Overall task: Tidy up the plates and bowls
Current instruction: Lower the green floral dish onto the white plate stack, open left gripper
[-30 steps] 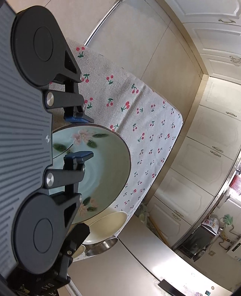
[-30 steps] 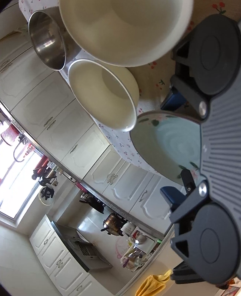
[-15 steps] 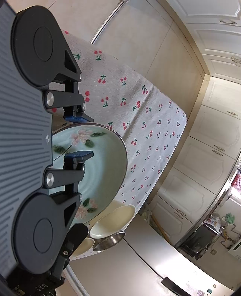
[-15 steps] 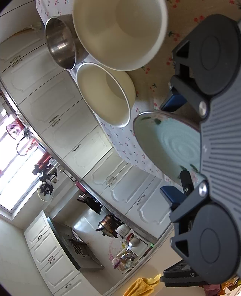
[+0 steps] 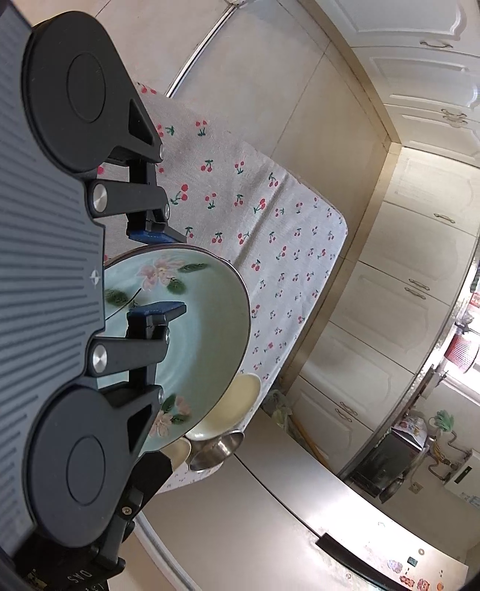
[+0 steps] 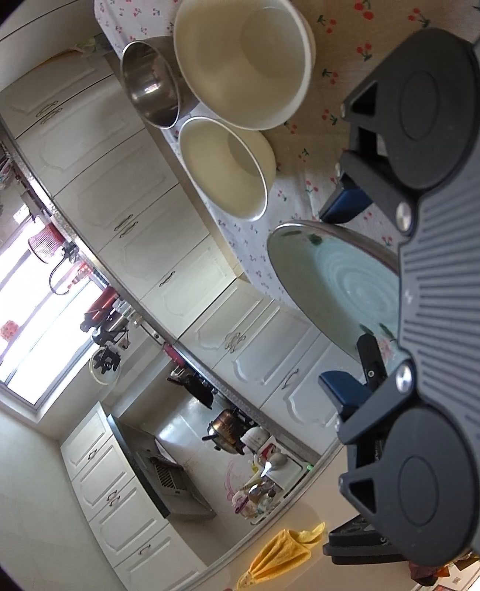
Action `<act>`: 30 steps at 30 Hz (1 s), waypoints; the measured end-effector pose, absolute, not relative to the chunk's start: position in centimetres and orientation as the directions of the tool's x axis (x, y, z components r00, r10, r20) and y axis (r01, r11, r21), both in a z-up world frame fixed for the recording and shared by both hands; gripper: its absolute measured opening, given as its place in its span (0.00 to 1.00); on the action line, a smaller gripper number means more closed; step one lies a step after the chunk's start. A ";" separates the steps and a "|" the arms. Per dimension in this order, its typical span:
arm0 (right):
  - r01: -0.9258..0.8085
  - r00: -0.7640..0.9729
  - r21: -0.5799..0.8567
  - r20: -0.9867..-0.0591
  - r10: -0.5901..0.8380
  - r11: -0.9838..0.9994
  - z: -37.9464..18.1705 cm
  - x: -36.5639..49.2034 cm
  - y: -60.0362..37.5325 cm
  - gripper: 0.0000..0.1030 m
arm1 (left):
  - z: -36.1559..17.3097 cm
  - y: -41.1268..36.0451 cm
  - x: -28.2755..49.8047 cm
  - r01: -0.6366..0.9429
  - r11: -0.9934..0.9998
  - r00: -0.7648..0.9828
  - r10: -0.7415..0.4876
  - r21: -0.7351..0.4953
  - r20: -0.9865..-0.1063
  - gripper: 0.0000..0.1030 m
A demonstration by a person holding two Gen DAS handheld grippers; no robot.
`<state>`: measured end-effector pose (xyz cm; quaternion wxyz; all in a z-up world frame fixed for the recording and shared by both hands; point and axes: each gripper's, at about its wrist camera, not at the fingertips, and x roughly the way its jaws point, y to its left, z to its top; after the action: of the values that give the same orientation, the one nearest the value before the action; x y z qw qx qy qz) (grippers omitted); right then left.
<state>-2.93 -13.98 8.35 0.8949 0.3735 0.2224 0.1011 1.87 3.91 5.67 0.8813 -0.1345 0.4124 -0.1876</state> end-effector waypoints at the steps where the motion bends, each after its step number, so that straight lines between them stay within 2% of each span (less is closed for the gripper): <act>1: -0.021 0.881 0.714 -0.318 0.350 0.700 8.5 -3.1 -13.8 0.85 | 5.7 4.1 1.9 0.219 0.893 0.591 -0.442 -0.393 -0.675 0.30; 16: -0.106 0.872 0.698 -0.277 0.404 0.709 10.7 -7.6 -11.0 0.85 | 7.1 7.4 -3.6 0.201 0.896 0.621 -0.430 -0.396 -0.656 0.34; 30: -0.149 0.837 0.670 -0.307 0.454 0.727 10.4 -11.2 -7.1 0.85 | 6.6 9.8 -7.4 0.151 0.906 0.645 -0.393 -0.395 -0.655 0.37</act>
<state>-11.19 -7.10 10.38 0.9000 0.3293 0.2316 0.1674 -7.41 9.83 6.62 0.8937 -0.1543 0.3928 -0.1523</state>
